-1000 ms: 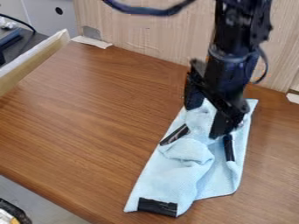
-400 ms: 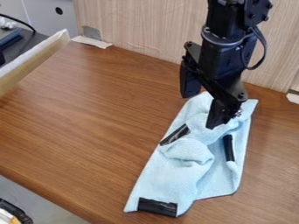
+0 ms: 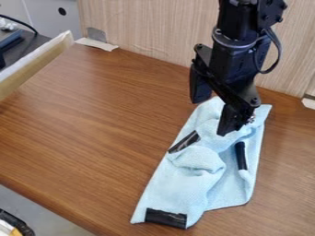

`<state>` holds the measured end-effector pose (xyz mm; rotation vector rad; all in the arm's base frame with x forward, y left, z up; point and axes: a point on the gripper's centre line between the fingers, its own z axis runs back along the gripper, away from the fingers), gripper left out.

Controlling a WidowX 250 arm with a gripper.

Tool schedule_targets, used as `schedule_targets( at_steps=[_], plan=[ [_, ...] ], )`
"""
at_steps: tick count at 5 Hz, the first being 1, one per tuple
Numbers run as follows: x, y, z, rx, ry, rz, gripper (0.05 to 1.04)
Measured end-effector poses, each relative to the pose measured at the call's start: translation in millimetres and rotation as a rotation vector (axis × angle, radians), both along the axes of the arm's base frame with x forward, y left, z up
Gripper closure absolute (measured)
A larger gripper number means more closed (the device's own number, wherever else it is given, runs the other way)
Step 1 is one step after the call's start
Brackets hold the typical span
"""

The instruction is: Fold the cloth from top to bottom

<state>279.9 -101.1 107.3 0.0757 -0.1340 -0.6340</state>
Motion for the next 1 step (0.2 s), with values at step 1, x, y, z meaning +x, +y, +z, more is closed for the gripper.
schedule_targets(
  at_steps=[1],
  plan=[
    [0.0,0.0,0.0,0.000,0.000,0.000,0.083]
  ],
)
